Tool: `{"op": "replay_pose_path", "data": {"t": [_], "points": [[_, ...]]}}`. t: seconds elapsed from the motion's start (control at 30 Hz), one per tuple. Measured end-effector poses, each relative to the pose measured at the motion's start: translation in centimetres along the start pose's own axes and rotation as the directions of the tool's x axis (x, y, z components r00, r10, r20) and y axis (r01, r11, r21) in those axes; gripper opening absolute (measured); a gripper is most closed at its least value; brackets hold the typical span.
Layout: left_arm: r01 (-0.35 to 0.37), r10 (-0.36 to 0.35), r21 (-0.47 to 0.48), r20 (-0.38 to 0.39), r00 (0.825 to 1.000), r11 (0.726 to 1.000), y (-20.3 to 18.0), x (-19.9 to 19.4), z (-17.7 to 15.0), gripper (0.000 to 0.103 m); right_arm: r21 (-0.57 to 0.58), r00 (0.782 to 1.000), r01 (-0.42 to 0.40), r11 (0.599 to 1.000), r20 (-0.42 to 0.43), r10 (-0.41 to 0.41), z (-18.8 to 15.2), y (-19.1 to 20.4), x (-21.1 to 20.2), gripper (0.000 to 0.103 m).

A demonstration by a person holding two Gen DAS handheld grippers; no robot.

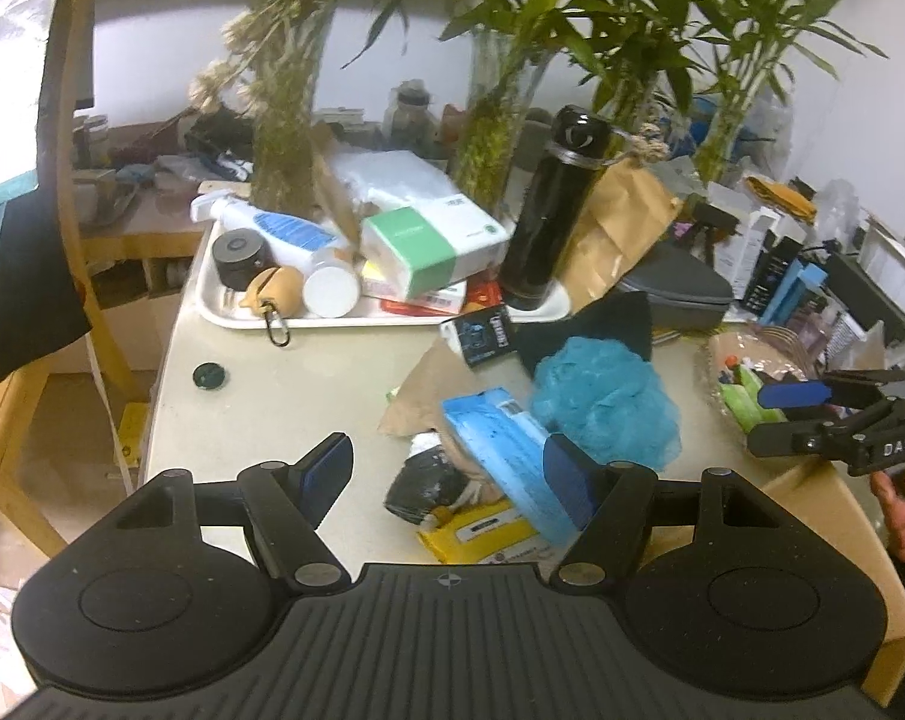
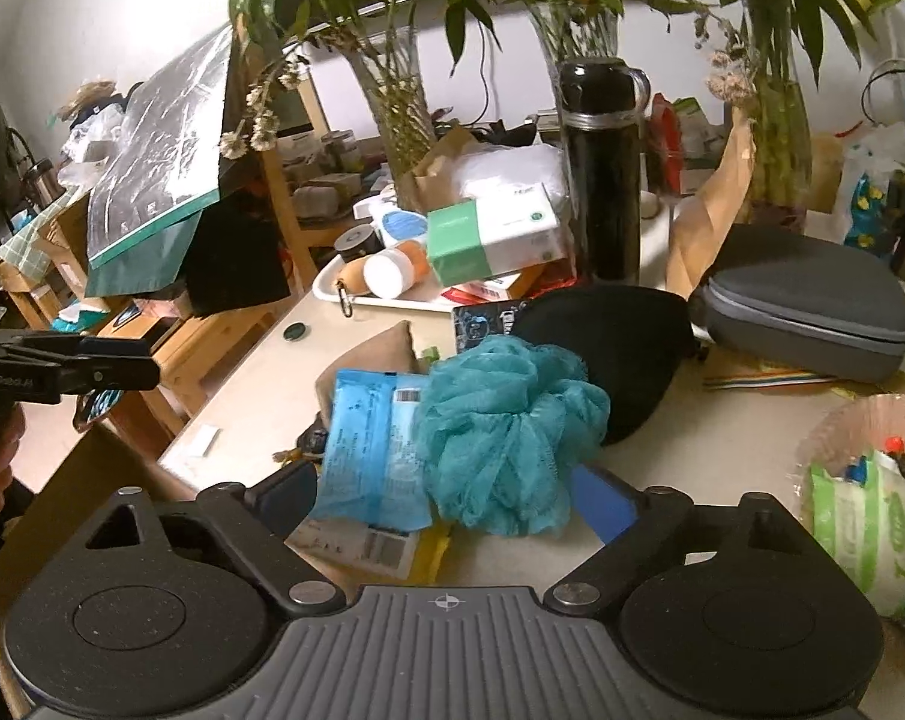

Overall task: Organize soft objects
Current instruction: 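Move the right gripper toward the teal mesh bath pouf, then close the right gripper on the teal mesh pouf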

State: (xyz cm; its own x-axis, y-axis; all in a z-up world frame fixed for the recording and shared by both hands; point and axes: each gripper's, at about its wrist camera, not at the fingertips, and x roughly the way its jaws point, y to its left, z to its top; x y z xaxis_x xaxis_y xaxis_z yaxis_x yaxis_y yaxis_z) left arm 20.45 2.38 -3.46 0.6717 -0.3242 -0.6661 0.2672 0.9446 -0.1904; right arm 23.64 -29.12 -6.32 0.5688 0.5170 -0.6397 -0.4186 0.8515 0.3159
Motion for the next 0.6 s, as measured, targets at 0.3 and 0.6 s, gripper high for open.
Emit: {"op": "replay_pose_path", "data": {"t": [0.3, 0.6], "points": [[-0.009, 0.009, -0.019, -0.001, 1.0, 1.0, 0.4, 0.3, 0.2, 0.07, 0.006, 1.0, 0.014, 1.0, -0.017, -0.014, 0.4, -2.2, 2.9, 0.083], [-0.014, 0.013, -0.036, -0.028, 1.0, 0.999, 0.5, 0.8, 0.2, 0.07, -0.005, 0.995, 0.007, 1.0, -0.096, -0.008, 0.7, -3.5, 6.6, 0.069]]}}
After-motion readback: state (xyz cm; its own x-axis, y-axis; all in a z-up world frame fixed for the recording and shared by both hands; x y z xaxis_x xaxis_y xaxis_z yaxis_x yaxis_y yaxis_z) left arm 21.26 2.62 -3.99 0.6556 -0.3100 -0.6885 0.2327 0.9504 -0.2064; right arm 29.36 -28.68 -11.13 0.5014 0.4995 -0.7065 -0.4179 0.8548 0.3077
